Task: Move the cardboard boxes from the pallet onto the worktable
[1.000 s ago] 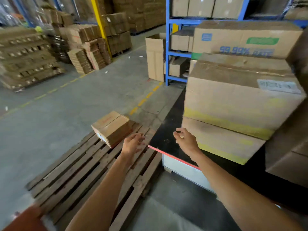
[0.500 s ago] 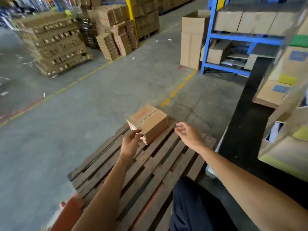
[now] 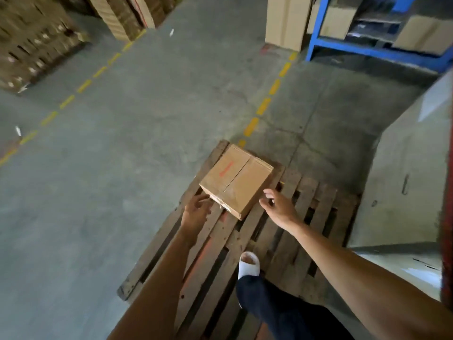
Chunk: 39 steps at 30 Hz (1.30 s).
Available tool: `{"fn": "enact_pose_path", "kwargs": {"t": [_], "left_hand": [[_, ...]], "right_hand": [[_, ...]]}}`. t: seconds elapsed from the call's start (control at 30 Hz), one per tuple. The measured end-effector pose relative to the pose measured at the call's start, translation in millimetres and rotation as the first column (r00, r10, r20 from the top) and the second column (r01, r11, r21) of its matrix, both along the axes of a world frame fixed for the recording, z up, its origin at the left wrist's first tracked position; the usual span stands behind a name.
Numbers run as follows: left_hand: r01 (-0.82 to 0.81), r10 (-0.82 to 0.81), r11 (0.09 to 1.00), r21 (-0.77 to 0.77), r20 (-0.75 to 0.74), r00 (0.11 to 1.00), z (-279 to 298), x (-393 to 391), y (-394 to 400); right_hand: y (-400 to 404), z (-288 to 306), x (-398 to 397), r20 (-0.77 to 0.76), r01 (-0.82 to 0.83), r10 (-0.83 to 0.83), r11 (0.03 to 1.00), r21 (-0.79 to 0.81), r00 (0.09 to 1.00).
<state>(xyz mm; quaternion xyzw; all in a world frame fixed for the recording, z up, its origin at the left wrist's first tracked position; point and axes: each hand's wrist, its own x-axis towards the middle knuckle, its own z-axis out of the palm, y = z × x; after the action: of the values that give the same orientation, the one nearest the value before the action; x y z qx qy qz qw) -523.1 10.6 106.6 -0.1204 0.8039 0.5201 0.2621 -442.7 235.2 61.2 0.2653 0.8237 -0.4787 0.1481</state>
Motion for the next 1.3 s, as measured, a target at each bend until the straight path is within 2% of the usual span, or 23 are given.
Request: {"fn": "enact_pose_path", "kwargs": {"t": [0.3, 0.4, 0.53, 0.73, 0.93, 1.03, 1.13, 1.2, 1.27, 1.3], "left_hand": [[-0.046, 0.036, 0.998, 0.033, 0.246, 0.969, -16, -116, 7], [-0.123, 0.101, 0.992, 0.038, 0.360, 0.927, -50, -146, 10], [-0.109, 0.108, 0.994, -0.023, 0.434, 0.894, -100, -189, 25], [-0.126, 0.146, 0.989, -0.074, 0.551, 0.822, -218, -235, 52], [-0.367, 0.418, 0.901, -0.230, 0.684, 0.598, -370, -251, 70], [-0.469, 0.459, 0.859, -0.208, 0.718, 0.523, -419, -245, 80], [-0.627, 0.522, 0.759, -0.177, 0.741, 0.423, -461, -243, 86], [-0.640, 0.508, 0.754, -0.151, 0.751, 0.421, -477, -242, 79], [-0.652, 0.518, 0.746, -0.139, 0.736, 0.436, -479, -246, 80], [-0.646, 0.544, 0.749, -0.147, 0.692, 0.475, -477, -250, 83]], "right_hand": [[3, -1, -127, 0.084, 0.095, -0.094, 0.995, -0.007, 0.992], [12, -23, -172, 0.145, 0.129, -0.127, 0.992, -0.002, 0.981], [26, -58, -225, 0.170, 0.165, -0.165, 0.986, 0.011, 0.972], [58, -166, -301, 0.180, 0.201, -0.209, 0.978, 0.061, 0.961], [93, -322, -351, 0.191, 0.198, -0.214, 0.975, 0.102, 0.958], [111, -377, -364, 0.227, 0.111, -0.162, 0.969, 0.219, 0.960], [132, -417, -358, 0.353, 0.028, -0.133, 0.957, 0.288, 0.926], [140, -430, -347, 0.409, 0.019, -0.128, 0.966, 0.259, 0.904], [140, -435, -331, 0.399, 0.062, -0.166, 0.964, 0.260, 0.902], [138, -435, -323, 0.393, 0.100, -0.203, 0.958, 0.268, 0.897]]}}
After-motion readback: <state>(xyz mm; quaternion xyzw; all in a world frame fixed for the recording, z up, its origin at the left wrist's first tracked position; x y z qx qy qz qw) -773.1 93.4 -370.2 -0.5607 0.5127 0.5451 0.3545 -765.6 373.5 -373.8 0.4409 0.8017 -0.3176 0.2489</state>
